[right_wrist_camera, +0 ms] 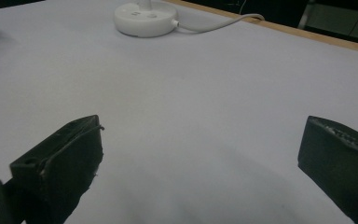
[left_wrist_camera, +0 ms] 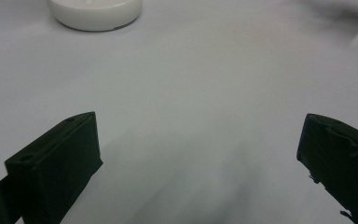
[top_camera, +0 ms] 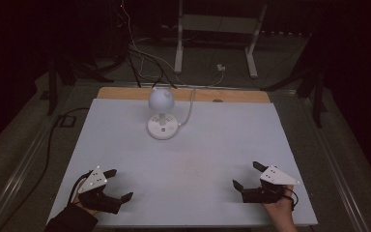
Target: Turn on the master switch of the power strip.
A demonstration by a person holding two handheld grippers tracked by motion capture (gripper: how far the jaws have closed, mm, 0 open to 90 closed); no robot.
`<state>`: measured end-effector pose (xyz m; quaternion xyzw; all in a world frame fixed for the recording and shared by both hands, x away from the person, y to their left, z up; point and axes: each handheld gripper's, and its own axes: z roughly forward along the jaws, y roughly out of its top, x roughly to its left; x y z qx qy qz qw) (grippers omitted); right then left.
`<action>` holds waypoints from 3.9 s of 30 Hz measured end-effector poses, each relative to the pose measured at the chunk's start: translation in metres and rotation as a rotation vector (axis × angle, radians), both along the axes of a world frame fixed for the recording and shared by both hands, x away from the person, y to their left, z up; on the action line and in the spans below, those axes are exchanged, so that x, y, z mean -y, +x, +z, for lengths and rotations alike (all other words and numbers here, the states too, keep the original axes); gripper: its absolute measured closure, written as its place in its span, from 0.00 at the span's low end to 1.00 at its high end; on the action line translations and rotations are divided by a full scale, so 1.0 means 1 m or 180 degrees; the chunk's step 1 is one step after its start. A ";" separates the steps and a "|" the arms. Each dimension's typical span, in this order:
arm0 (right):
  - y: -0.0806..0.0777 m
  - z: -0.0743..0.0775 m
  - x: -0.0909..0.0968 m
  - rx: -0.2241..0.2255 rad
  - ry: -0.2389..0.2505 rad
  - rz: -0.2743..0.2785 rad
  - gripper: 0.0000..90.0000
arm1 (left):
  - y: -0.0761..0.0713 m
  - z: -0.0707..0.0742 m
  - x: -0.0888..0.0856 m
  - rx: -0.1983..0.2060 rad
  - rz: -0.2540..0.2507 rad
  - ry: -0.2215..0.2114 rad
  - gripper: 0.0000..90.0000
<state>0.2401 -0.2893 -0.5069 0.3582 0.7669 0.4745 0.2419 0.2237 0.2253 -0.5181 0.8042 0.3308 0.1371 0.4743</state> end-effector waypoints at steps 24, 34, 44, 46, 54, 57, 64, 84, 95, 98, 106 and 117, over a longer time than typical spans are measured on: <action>-0.005 0.003 -0.003 0.0101 -0.0033 -0.0005 0.00 | 0.001 0.002 0.013 -0.0073 -0.0149 0.0186 0.00; -0.008 0.005 -0.003 0.0137 -0.0008 -0.0026 0.00 | 0.002 0.009 0.027 -0.0191 -0.0267 0.0239 0.00; -0.008 0.006 -0.002 0.0139 0.0003 -0.0040 0.00 | 0.008 0.023 0.030 -0.0145 -0.0290 0.0197 0.00; -0.008 0.006 -0.002 0.0134 0.0013 -0.0034 0.00 | 0.010 0.027 0.031 -0.0139 -0.0315 0.0174 0.00; -0.009 0.006 -0.002 0.0134 0.0023 -0.0024 0.00 | 0.013 0.036 0.036 -0.0129 -0.0368 0.0196 0.00; -0.008 0.006 -0.002 0.0128 0.0035 -0.0026 0.00 | 0.014 0.040 0.038 -0.0114 -0.0386 0.0212 0.00; -0.008 0.006 -0.001 0.0126 0.0050 -0.0025 0.00 | 0.020 0.045 0.047 -0.0123 -0.0462 0.0229 0.00; -0.008 0.006 -0.001 0.0124 0.0056 -0.0015 0.00 | 0.037 0.067 0.072 0.0092 -0.0524 0.0313 0.00; -0.009 0.006 0.000 0.0117 0.0074 -0.0014 0.00 | 0.046 0.077 0.086 0.0117 -0.0567 0.0290 0.00; -0.009 0.006 0.000 0.0122 0.0074 -0.0010 0.00 | 0.048 0.081 0.089 0.0130 -0.0560 0.0264 0.00; -0.009 0.006 -0.001 0.0118 0.0080 -0.0002 0.00 | 0.056 0.086 0.096 0.0152 -0.0521 0.0304 0.00; -0.009 0.006 0.000 0.0120 0.0096 0.0009 0.00 | 0.068 0.090 0.111 0.0229 -0.0346 0.0311 0.00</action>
